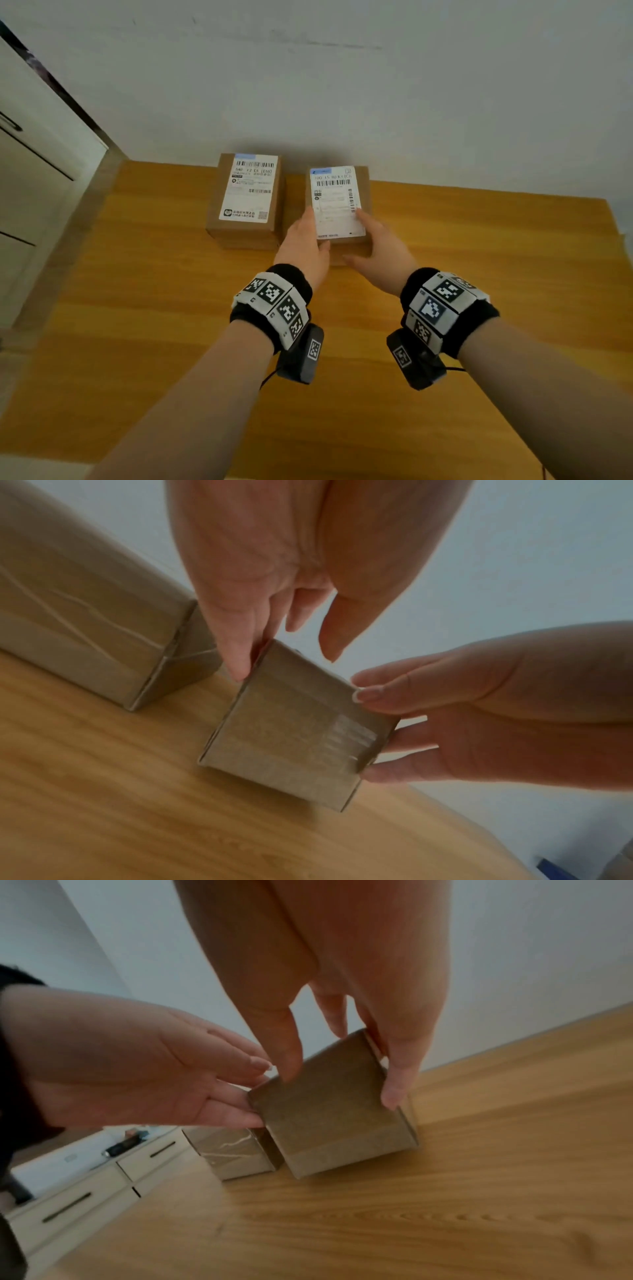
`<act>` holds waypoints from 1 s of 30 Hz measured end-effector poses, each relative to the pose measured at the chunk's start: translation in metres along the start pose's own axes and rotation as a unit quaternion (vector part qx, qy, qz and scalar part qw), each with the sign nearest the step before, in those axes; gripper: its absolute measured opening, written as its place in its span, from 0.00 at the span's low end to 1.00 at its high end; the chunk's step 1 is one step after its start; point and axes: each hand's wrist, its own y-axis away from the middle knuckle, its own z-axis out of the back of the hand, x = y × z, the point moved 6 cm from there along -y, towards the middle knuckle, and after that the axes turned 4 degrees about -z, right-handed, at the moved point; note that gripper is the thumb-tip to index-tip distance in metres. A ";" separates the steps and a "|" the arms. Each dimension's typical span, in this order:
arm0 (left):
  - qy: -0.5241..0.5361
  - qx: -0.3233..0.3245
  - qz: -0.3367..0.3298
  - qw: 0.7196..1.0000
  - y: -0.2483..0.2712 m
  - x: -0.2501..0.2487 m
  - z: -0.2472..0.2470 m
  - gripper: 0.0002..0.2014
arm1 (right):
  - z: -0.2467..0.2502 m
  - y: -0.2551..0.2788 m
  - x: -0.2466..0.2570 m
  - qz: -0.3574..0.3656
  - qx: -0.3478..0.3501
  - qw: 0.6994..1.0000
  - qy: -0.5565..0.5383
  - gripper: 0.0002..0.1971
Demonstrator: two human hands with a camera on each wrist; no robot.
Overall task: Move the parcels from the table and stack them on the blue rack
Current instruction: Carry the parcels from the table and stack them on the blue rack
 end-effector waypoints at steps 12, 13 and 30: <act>-0.026 -0.130 -0.092 0.987 0.071 -0.131 -0.026 0.35 | 0.106 0.082 -0.053 0.092 -0.152 0.974 -0.142 0.38; -0.025 -0.148 -0.100 0.984 0.082 -0.151 -0.034 0.35 | 0.122 0.095 -0.063 0.110 -0.162 0.970 -0.147 0.38; 0.024 -0.251 -0.239 0.938 0.256 -0.424 -0.132 0.34 | 0.340 0.319 -0.200 0.269 -0.274 0.902 -0.196 0.35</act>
